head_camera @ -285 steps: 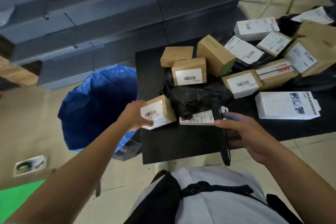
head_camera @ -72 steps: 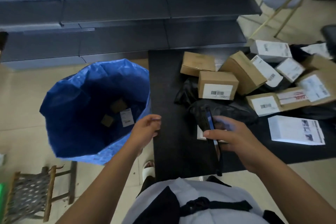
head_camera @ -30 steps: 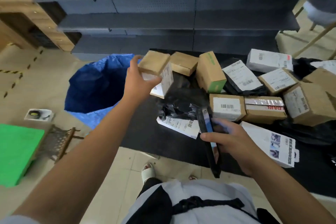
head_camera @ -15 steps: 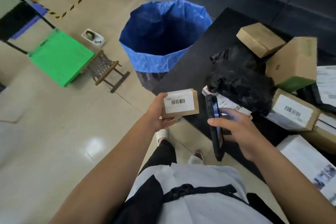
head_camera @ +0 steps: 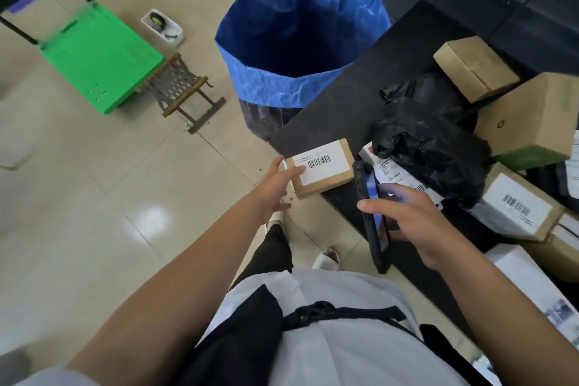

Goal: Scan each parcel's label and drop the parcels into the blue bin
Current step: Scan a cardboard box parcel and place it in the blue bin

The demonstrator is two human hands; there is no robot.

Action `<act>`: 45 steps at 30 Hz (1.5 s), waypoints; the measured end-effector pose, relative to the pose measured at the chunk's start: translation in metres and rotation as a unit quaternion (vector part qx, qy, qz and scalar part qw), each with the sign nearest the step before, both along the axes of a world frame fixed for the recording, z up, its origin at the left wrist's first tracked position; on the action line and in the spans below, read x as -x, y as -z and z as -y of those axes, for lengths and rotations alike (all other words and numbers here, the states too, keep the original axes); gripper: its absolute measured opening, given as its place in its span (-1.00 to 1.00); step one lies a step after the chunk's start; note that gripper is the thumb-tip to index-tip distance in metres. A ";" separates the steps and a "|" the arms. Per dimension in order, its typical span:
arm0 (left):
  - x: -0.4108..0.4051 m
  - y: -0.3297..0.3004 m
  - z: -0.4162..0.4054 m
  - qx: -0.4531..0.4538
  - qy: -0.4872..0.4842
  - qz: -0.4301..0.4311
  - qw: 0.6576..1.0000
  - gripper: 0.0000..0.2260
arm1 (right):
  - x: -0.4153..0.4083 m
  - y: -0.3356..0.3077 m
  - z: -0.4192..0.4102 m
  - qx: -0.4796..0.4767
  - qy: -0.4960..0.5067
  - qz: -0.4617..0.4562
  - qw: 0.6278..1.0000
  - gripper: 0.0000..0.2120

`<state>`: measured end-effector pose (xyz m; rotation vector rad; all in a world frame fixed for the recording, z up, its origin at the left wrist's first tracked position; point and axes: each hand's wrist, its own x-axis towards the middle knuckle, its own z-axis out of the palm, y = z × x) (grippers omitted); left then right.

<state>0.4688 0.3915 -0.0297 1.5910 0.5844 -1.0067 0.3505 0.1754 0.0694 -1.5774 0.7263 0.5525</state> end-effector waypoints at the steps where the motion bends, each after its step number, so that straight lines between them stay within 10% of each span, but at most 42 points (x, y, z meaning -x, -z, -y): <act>1: 0.002 0.006 -0.002 0.006 -0.001 0.026 1.000 -0.36 | -0.003 -0.003 0.001 0.015 -0.022 -0.003 1.000 -0.84; 7: 0.019 0.023 -0.005 0.070 -0.049 0.042 0.995 -0.36 | -0.037 -0.020 0.006 0.183 -0.211 -0.053 0.959 -0.57; 12: 0.022 0.031 -0.002 0.113 -0.073 0.029 0.990 -0.42 | -0.073 -0.041 0.006 0.340 -0.395 -0.104 0.847 -0.40; 21: 0.031 0.039 0.007 0.093 -0.126 0.049 0.986 -0.58 | -0.094 -0.055 -0.014 0.461 -0.494 -0.094 0.731 -0.55; 45: 0.031 0.039 0.010 0.091 -0.131 0.067 0.985 -0.45 | -0.082 -0.072 -0.001 0.477 -0.480 -0.100 0.729 -0.57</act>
